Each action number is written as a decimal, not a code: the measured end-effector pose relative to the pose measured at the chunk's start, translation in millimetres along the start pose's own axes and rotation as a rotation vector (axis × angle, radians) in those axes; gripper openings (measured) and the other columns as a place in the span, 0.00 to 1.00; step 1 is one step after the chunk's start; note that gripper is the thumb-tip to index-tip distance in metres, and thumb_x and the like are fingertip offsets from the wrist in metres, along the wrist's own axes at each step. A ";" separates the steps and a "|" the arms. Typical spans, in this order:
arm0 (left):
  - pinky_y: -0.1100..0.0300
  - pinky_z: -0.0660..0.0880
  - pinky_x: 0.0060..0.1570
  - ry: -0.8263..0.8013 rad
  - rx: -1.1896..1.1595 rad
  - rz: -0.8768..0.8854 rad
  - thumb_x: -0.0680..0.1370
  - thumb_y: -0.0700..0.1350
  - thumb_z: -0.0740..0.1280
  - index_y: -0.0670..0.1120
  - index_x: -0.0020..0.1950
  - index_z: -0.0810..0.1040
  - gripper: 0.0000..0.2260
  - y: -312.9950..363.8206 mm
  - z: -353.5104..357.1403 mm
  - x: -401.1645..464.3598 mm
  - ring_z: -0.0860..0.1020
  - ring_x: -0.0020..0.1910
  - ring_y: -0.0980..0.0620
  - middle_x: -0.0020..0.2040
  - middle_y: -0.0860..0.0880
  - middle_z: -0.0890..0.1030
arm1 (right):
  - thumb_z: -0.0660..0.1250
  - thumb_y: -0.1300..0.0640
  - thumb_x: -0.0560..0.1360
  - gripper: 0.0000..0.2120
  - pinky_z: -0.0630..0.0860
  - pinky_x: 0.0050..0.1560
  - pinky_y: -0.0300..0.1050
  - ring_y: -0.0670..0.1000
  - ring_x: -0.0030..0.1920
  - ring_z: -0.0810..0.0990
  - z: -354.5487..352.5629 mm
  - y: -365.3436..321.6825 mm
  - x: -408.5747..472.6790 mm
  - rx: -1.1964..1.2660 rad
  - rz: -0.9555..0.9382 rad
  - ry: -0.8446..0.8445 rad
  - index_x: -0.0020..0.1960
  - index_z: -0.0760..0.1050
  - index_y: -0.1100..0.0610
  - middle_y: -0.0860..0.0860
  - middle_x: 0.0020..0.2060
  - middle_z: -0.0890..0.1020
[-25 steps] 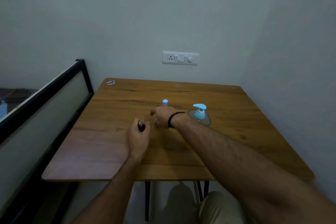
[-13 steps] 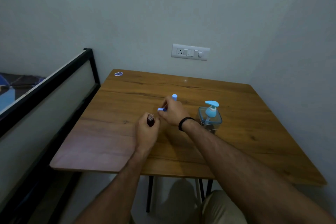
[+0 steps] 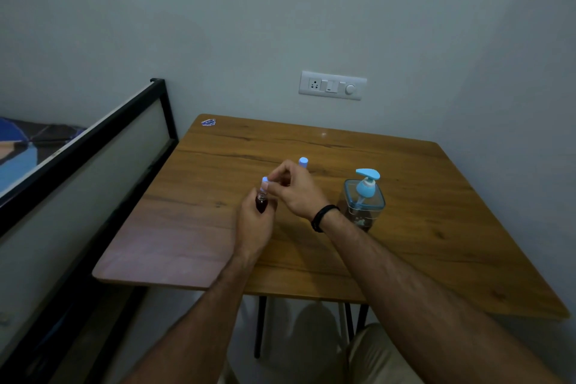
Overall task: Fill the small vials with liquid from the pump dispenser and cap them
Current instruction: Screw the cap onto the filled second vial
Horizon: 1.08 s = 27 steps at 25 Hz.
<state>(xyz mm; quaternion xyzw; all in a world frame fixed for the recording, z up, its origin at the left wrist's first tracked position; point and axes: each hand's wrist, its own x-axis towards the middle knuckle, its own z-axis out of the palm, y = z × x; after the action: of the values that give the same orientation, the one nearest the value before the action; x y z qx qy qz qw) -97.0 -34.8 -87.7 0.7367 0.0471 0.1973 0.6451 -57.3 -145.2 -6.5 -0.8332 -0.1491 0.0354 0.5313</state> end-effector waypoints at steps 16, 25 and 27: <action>0.57 0.73 0.33 -0.043 0.053 -0.014 0.82 0.45 0.68 0.52 0.46 0.78 0.05 1.6 2.2 -3.8 0.77 0.34 0.56 0.35 0.52 0.80 | 0.52 0.25 0.76 0.34 0.76 0.42 0.49 0.51 0.40 0.79 -6.1 -36.7 0.5 -0.840 0.056 -0.084 0.47 0.77 0.55 0.50 0.40 0.80; 0.54 0.74 0.35 -0.041 0.074 0.002 0.82 0.46 0.67 0.51 0.47 0.78 0.05 -3.1 2.3 -2.2 0.77 0.37 0.51 0.38 0.48 0.79 | 0.62 0.32 0.78 0.22 0.70 0.39 0.46 0.51 0.45 0.80 -23.5 -37.4 0.1 -0.777 0.021 -0.192 0.52 0.78 0.51 0.48 0.42 0.82; 0.49 0.74 0.34 -0.043 0.076 0.033 0.82 0.47 0.66 0.51 0.47 0.78 0.05 -4.9 1.7 -0.9 0.78 0.38 0.48 0.39 0.49 0.80 | 0.66 0.35 0.77 0.20 0.72 0.40 0.46 0.51 0.47 0.81 -23.7 -37.0 0.7 -0.785 -0.011 -0.278 0.55 0.79 0.51 0.48 0.45 0.83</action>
<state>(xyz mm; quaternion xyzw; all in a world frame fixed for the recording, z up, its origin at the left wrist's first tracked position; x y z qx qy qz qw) -96.3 -35.9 -92.8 0.7656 0.0286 0.1902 0.6139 -59.4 -151.3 37.0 -0.9589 -0.2261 0.0854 0.1484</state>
